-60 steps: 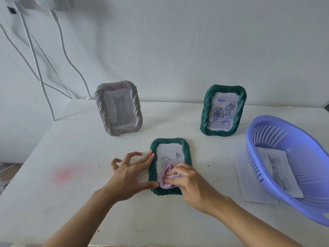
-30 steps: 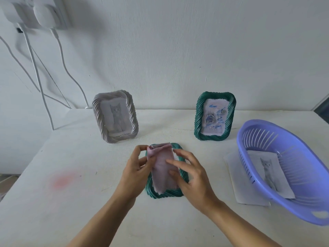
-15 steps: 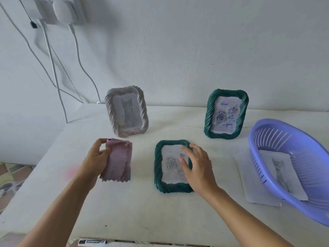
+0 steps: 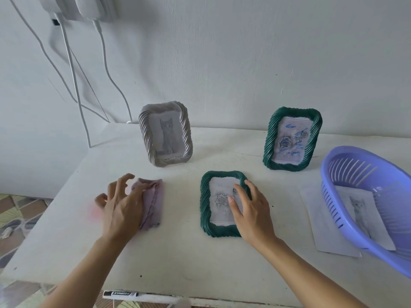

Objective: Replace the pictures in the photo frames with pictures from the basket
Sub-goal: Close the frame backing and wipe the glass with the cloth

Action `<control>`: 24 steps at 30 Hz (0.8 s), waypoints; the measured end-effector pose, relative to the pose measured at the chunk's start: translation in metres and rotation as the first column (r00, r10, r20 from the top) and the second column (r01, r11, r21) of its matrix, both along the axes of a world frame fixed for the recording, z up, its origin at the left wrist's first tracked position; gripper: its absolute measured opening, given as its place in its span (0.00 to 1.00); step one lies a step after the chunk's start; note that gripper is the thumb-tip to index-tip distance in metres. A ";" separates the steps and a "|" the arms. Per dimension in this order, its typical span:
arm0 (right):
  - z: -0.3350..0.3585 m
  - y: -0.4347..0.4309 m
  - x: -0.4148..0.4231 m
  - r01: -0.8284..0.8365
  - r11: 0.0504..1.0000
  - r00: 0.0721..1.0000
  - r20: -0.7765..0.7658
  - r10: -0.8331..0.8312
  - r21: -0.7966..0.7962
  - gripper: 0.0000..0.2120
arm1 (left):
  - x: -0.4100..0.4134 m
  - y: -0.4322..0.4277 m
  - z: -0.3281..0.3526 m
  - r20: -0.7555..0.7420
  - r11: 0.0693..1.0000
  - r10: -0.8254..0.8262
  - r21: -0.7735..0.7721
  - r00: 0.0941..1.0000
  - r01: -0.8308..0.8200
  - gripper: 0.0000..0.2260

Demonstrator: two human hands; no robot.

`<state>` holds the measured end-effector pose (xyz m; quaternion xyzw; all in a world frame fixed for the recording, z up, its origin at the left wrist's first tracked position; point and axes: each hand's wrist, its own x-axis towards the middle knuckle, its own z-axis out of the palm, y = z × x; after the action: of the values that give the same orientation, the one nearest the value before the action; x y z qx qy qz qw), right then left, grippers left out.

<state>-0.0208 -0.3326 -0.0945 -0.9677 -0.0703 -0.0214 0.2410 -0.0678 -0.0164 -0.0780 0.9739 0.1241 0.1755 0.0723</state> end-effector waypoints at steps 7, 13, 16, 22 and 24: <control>0.005 -0.007 0.001 -0.033 0.999 0.999 -0.009 0.033 -0.024 0.35 | 0.003 0.019 -0.016 -0.288 0.998 -0.005 0.054 0.957 0.022 0.24; 0.012 -0.008 0.002 -0.045 0.999 0.999 0.022 0.045 0.004 0.30 | 0.006 0.005 0.004 -0.177 0.998 -0.054 -0.043 0.983 0.047 0.23; 0.014 -0.010 0.005 -0.033 0.999 0.994 0.105 0.029 0.034 0.17 | 0.009 -0.022 0.023 -0.028 0.987 -0.129 -0.104 0.991 0.125 0.17; 0.024 -0.020 0.012 0.049 0.997 0.999 0.000 -0.049 0.066 0.19 | 0.020 -0.114 0.038 -0.180 0.910 -0.298 -0.349 0.937 0.223 0.19; 0.027 -0.023 0.015 0.087 0.989 0.995 -0.049 -0.081 0.120 0.18 | 0.023 -0.139 0.032 -0.275 0.941 -0.257 -0.289 0.927 0.175 0.24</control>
<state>-0.0061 -0.3553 -0.0677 -0.9536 -0.0227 -0.0145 0.2999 -0.0450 -0.1553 -0.0457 0.9792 0.0467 -0.0055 0.1976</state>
